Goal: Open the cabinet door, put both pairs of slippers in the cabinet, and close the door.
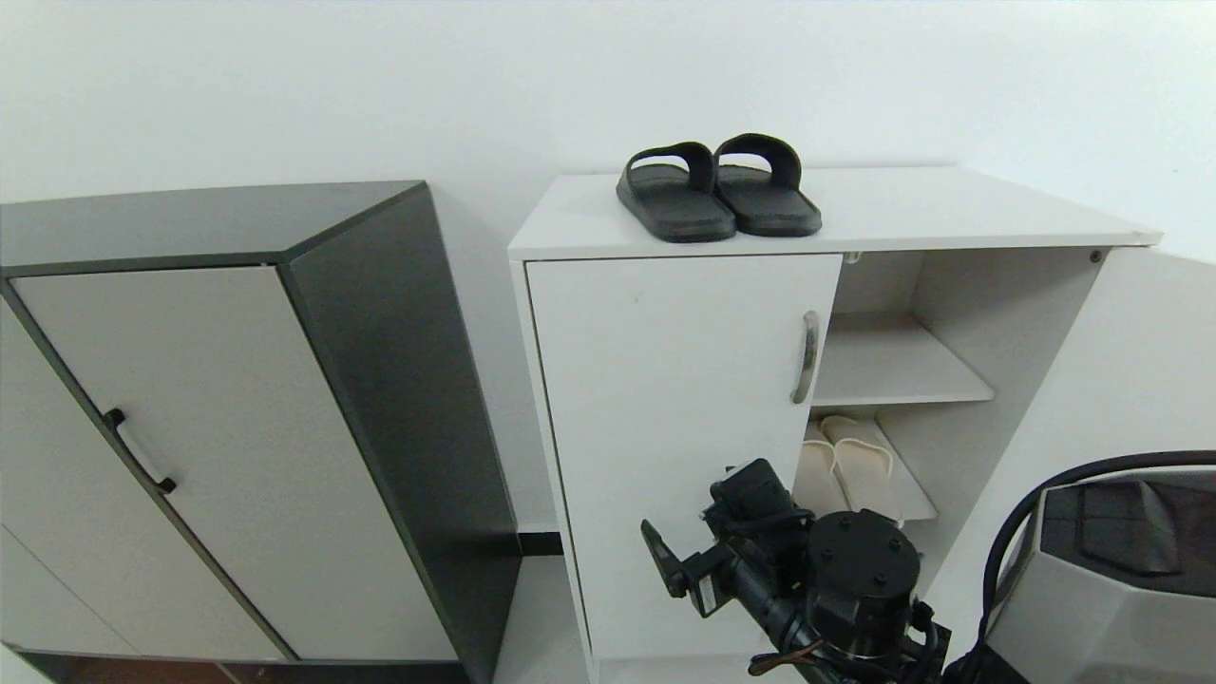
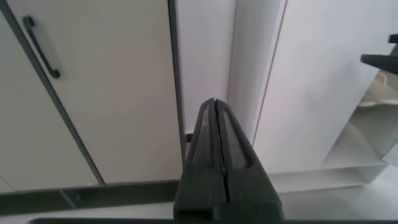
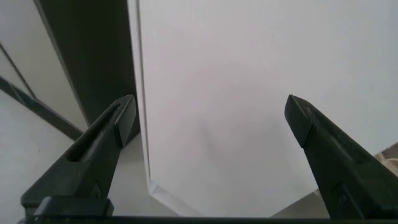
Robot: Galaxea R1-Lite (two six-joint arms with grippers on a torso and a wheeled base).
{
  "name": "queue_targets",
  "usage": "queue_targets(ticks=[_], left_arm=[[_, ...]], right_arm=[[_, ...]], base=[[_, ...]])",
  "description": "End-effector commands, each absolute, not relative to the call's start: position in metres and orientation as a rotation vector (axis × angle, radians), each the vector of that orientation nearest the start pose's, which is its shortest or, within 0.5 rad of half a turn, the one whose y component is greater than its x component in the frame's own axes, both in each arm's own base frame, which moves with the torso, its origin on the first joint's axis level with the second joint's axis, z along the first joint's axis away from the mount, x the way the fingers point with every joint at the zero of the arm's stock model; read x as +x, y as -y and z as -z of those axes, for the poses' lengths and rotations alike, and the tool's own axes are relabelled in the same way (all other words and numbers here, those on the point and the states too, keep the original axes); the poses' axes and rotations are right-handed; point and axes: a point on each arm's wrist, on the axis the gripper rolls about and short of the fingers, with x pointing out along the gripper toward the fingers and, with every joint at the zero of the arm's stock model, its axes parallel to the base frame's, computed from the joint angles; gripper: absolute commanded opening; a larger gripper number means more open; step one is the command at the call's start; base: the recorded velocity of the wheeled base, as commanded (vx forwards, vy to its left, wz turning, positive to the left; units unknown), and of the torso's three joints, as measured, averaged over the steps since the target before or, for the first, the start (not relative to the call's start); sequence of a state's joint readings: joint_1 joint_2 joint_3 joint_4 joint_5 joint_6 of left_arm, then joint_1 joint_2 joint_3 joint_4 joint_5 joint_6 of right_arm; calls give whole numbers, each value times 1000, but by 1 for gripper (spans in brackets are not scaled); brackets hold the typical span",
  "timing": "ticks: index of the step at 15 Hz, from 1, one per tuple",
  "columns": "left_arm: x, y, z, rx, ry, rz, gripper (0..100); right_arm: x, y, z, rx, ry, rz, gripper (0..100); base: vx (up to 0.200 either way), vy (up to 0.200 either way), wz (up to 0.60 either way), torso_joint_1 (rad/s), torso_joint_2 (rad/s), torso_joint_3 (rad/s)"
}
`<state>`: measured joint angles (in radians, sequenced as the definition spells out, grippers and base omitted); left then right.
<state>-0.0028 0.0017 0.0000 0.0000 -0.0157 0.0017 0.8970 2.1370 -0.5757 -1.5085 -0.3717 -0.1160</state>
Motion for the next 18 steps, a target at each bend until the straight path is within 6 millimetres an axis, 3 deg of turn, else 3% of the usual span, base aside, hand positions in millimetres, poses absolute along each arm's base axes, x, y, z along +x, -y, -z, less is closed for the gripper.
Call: queue_targets(ticks=[1, 18], left_arm=[[-23, 0, -76, 2, -2, 20, 0], [-23, 0, -76, 2, -2, 21, 0]], right_arm=[[217, -260, -73, -146, -13, -530, 100], [221, -257, -73, -139, -12, -528, 100]], base=[[0, 0, 0, 119, -452, -349], [0, 0, 0, 179, -497, -320]])
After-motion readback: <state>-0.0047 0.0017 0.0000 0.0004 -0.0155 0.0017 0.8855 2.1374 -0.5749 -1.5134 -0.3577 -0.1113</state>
